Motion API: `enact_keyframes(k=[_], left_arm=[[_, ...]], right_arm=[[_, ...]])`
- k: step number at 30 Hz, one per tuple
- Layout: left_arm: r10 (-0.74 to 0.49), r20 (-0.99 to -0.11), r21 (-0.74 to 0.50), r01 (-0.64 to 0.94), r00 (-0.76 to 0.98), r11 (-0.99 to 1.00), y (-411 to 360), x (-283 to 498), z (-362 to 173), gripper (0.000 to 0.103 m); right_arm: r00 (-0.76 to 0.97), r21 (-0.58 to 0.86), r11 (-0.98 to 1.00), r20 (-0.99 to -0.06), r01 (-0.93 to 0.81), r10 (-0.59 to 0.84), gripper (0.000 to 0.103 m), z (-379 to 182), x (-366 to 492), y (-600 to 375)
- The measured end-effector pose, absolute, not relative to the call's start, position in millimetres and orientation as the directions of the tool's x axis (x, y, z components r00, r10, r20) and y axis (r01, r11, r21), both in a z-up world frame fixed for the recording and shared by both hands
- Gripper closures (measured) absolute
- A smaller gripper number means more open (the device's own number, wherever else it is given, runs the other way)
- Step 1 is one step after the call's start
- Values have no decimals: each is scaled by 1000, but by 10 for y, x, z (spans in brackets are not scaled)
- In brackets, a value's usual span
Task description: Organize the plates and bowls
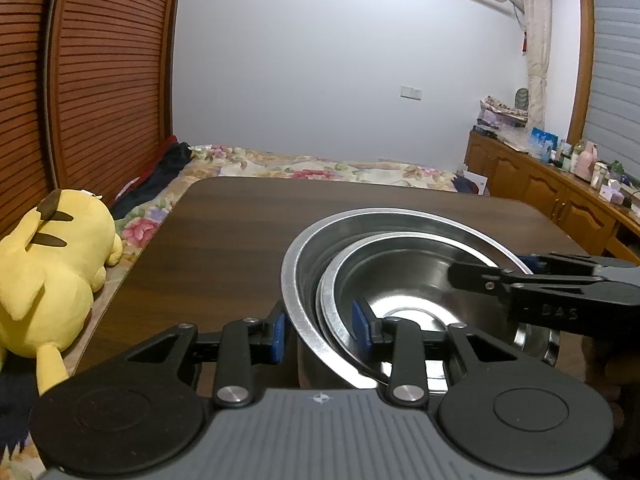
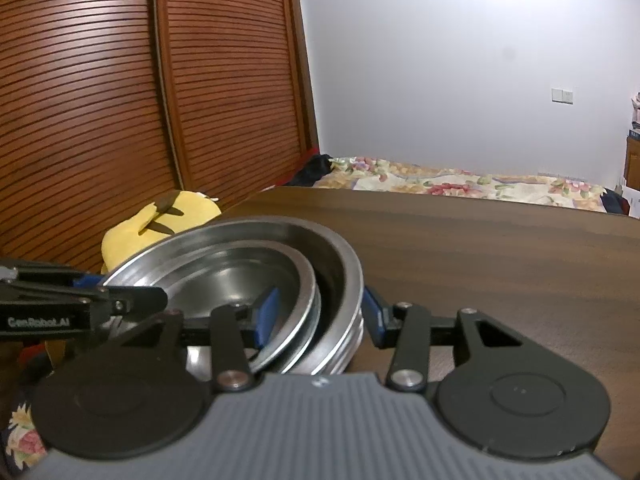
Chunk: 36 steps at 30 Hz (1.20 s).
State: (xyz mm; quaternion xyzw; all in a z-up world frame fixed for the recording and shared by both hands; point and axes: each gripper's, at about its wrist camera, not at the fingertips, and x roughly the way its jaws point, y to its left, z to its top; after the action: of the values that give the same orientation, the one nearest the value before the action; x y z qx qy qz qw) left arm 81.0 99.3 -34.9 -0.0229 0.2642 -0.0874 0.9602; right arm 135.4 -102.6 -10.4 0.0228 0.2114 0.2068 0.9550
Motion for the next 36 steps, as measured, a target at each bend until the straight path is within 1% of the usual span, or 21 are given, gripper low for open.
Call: enact_keyframes(k=[2,4,7,8,9,10,12,15,17,19,22,28,34,36], left_arm=[[-163,-507,-79,143,846,987,997,806,-347,55],[-153,-513,-77,132,845,988,1012,802,-348,41],[-135,-511,-66,118,849,991,1034,789,-332,28],[-131,-511,-64,114,850,991,1039,784,-327,26],[-124,-509,-61,108,852,992,1033,777,-317,21],[-116,-505,-56,101,855,993,1037,768,-305,16],[-105,-498,-51,92,861,994,1045,755,-280,12],[-84,-488,-40,74,869,996,1050,733,-235,3],[-67,-478,-25,63,876,998,1039,705,-196,1],[-64,-467,-22,60,882,998,1025,677,-159,0],[-57,-458,-16,55,887,998,982,639,-103,0],[-35,-426,18,47,904,999,850,583,20,0],[-54,-407,35,75,912,997,703,574,188,0],[-44,-399,40,65,916,997,657,580,254,0]], right_arm=[[833,126,918,-388,-376,395,55,-92,1313,-1057],[841,120,923,-382,-365,383,53,-63,1270,-1091],[852,124,927,-368,-353,373,52,3,1199,-1176],[856,124,930,-363,-347,368,51,27,1189,-1209],[861,124,931,-356,-342,364,49,49,1166,-1240],[865,124,933,-349,-337,359,46,69,1147,-1268],[872,124,936,-341,-329,352,42,108,1115,-1312],[880,119,940,-329,-321,342,38,163,1070,-1351],[887,111,943,-319,-315,334,29,189,1032,-1366],[897,105,946,-299,-308,325,11,206,981,-1380],[906,98,949,-281,-301,316,1,238,925,-1408],[922,83,965,-283,-249,263,0,308,824,-1495],[932,78,980,-302,-183,198,0,393,743,-1578],[935,76,983,-302,-169,184,0,421,714,-1597]])
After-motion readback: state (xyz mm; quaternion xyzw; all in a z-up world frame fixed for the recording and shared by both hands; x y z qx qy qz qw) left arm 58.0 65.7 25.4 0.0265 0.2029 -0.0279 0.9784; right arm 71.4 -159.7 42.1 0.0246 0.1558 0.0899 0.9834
